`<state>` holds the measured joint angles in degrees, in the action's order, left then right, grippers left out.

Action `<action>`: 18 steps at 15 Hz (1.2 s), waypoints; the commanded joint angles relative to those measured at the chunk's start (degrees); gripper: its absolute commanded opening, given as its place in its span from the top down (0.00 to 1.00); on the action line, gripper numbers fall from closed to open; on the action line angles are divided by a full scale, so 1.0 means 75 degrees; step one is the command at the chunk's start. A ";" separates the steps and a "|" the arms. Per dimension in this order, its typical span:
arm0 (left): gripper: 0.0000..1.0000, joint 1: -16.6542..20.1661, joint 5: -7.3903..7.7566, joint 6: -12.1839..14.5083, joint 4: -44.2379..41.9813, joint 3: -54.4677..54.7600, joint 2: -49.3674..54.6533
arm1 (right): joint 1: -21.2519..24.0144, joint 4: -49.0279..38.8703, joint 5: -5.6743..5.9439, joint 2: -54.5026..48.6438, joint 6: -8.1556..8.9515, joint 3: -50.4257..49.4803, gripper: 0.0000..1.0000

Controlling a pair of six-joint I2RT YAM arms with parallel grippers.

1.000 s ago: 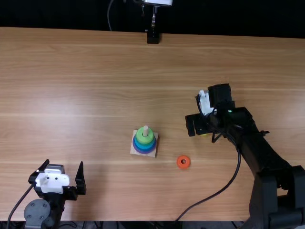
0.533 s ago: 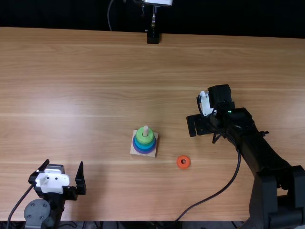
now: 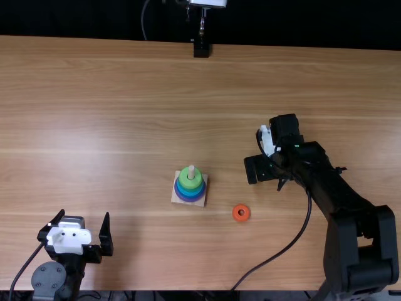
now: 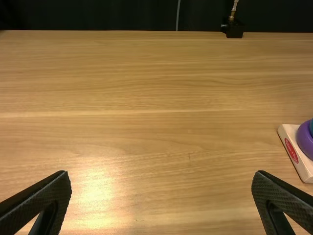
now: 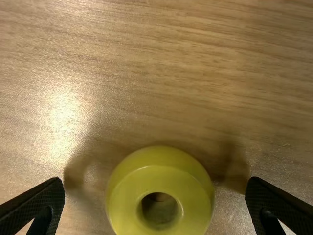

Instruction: Build the Hanoi tower: stack the rings onto the peg from bottom to top in this color order: purple, dark blue, light blue, dark green, light green, yellow, orange.

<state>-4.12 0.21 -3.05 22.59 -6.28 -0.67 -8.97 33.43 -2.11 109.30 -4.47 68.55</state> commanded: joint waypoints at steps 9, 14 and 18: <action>0.00 0.0034 -0.0042 0.0055 0.0574 0.0838 0.0089 | 0.0036 0.0051 -0.0070 0.0052 0.0005 -0.0047 1.00; 0.00 0.0034 -0.0042 0.0055 0.0574 0.0838 0.0089 | 0.0013 0.0388 -0.0113 -0.0288 -0.0670 0.0574 1.00; 0.00 0.0034 -0.0042 0.0055 0.0574 0.0838 0.0089 | -0.0468 0.2709 -0.0127 -0.0897 -0.1035 0.1840 1.00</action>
<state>-4.12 0.21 -3.07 22.59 -6.26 -0.67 -11.05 53.89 -2.52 104.22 -10.81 80.38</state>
